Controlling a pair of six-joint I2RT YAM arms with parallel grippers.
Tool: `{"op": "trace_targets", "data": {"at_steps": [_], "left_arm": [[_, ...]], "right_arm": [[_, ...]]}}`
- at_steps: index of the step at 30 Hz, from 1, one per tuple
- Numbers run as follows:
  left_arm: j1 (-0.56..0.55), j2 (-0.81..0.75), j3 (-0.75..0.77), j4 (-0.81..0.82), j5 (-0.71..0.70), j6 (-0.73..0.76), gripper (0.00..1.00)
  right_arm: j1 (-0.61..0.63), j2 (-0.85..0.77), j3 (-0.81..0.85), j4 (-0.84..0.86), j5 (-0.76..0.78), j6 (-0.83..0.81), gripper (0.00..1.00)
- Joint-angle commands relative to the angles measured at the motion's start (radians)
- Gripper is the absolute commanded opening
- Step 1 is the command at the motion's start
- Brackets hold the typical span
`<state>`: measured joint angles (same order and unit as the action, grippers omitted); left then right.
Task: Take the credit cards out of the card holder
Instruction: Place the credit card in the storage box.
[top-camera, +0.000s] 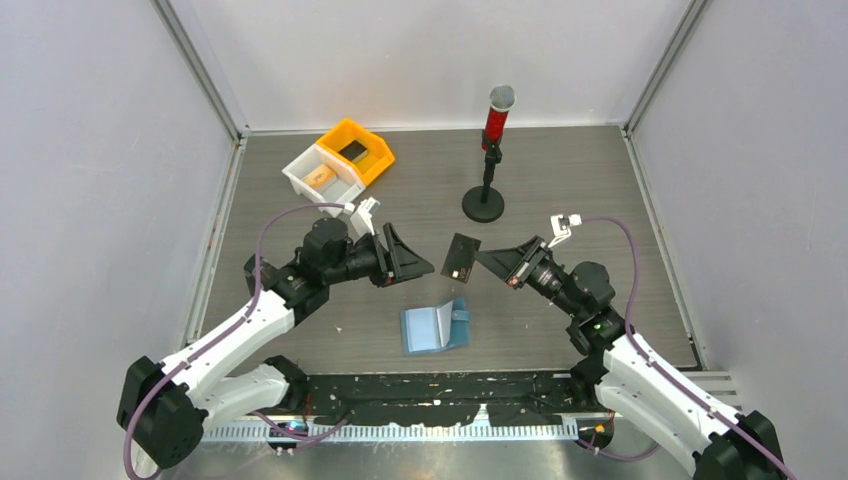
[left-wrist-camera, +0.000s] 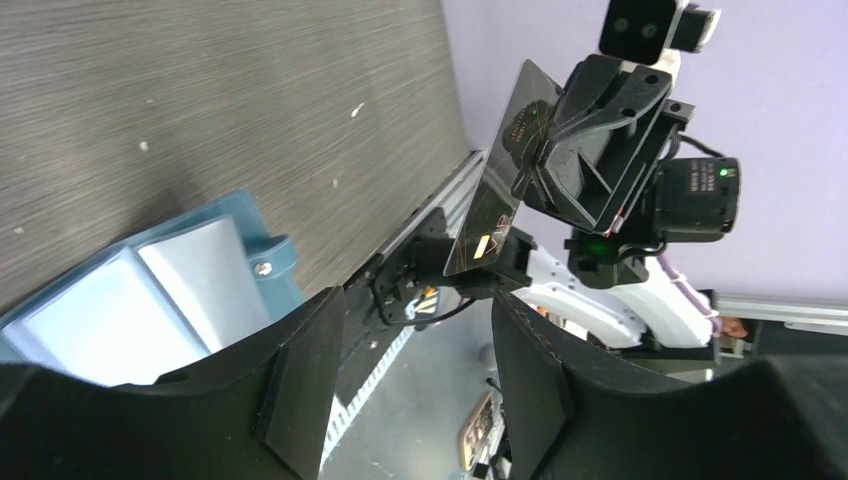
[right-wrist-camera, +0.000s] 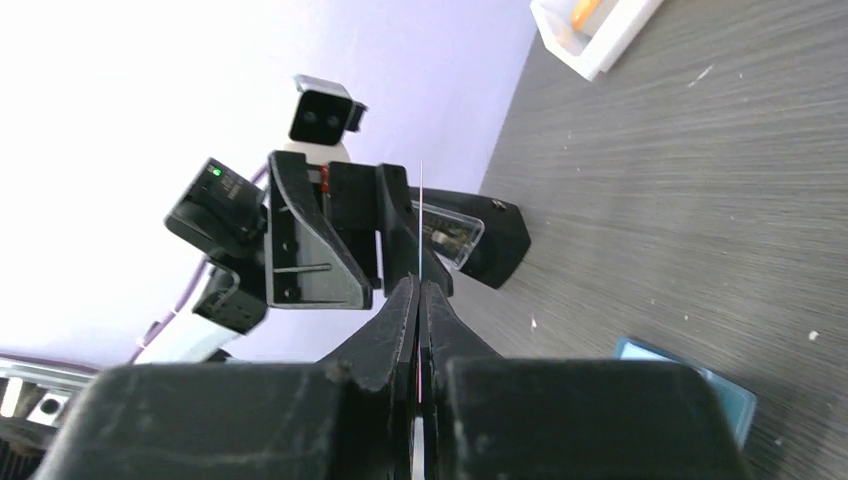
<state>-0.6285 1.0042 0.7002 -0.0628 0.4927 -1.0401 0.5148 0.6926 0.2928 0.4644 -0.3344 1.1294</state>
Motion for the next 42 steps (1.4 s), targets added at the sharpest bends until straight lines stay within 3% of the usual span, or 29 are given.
{"op": "trace_targets", "data": {"at_steps": [1, 21, 42], "left_arm": [[-0.003, -0.019, -0.049, 0.235, 0.048, -0.132, 0.58], [-0.103, 0.143, -0.044, 0.518, 0.002, -0.257, 0.51], [-0.138, 0.197, -0.033, 0.626, -0.094, -0.318, 0.30]], "right_arm": [[-0.004, -0.047, -0.020, 0.069, 0.089, 0.068, 0.05], [-0.004, -0.166, -0.085, 0.041, 0.237, 0.181, 0.05], [-0.004, -0.220, -0.084, -0.022, 0.255, 0.192, 0.05]]}}
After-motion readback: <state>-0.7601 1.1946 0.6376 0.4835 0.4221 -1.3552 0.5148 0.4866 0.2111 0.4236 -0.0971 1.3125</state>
